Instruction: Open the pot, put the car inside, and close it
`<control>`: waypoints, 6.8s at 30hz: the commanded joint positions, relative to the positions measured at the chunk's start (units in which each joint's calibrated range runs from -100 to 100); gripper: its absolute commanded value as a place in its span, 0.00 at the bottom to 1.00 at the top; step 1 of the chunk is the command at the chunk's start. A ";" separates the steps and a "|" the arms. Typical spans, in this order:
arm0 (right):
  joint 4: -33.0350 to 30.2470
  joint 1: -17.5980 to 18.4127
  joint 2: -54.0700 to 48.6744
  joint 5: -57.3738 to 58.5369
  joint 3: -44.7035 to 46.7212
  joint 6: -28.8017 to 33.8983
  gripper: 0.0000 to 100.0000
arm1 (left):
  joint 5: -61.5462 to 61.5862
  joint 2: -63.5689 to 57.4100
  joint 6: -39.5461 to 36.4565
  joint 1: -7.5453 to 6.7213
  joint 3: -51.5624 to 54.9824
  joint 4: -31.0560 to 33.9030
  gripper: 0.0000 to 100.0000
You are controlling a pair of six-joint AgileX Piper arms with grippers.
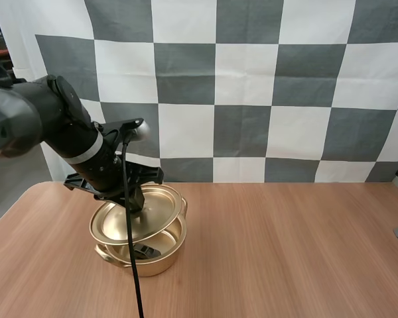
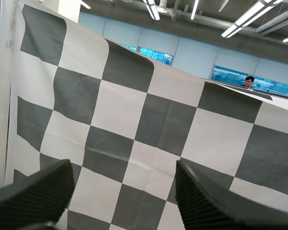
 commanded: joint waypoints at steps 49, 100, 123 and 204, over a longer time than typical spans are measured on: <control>0.50 0.02 0.00 0.05 0.02 -0.02 1.00 | -15.30 12.55 3.87 0.00 8.26 -1.61 0.00; 2.13 0.02 0.00 0.05 0.02 -0.29 1.00 | -11.49 12.69 10.69 0.00 8.14 -1.43 1.00; 2.58 0.02 0.00 0.05 0.02 -0.29 1.00 | -10.21 12.53 8.74 0.00 -8.33 -1.43 1.00; -4.78 0.02 -23.08 0.05 48.16 5.53 1.00 | -40.83 -61.61 -5.79 -1.03 0.23 17.66 0.93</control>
